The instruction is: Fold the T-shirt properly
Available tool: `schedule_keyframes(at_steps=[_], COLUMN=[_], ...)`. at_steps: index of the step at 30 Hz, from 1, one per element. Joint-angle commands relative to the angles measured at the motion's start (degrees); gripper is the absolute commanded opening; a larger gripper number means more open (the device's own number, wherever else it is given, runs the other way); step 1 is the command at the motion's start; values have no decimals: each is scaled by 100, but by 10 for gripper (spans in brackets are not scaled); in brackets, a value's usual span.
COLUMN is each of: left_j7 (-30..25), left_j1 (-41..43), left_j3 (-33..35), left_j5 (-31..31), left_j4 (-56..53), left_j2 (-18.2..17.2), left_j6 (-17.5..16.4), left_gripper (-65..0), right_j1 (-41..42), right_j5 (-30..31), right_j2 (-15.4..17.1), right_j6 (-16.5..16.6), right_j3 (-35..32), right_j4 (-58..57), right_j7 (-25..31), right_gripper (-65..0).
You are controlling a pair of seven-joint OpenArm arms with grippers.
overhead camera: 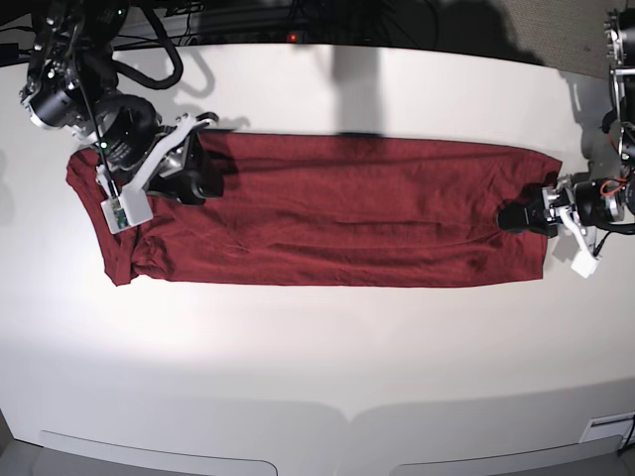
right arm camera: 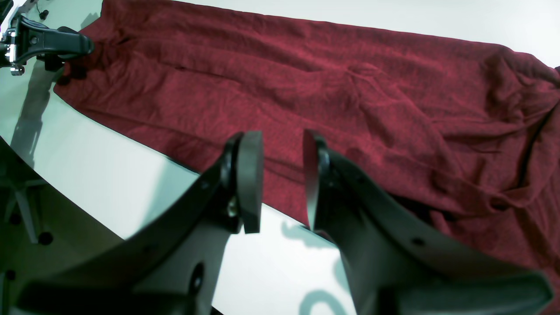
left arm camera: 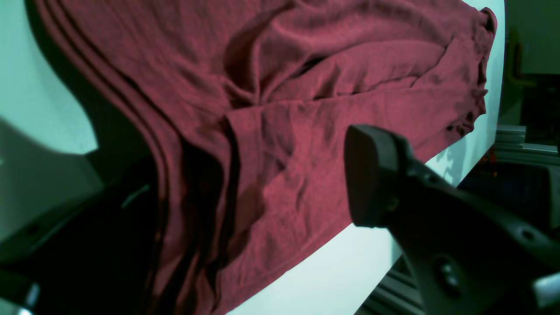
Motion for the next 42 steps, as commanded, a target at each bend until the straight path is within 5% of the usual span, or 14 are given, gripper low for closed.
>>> schedule_keyframes(at_steps=[1, 8, 17, 22, 28, 42], left_j7=[428, 431, 369, -791, -824, 175], left_j1=[74, 74, 74, 74, 72, -280], left_j3=[66, 66, 66, 63, 57, 52], left_j5=[319, -588, -608, 590, 702, -514], left_j4=[-50, -50, -50, -50, -50, 380], left_j2=[7, 9, 9, 13, 11, 199], left_j6=[195, 195, 195, 195, 195, 195], left_gripper=[-195, -195, -209, -337, -650, -650], right_j1=[46, 46, 44, 46, 44, 125], right_j5=[136, 136, 136, 136, 136, 103], right_j2=[31, 31, 31, 31, 31, -52], right_j6=[28, 28, 28, 28, 28, 28], right_j3=[31, 31, 31, 31, 31, 31], right_j4=[122, 122, 122, 122, 122, 120], right_j7=[114, 111, 111, 109, 111, 216], right_gripper=[-483, -483, -483, -483, -483, -483])
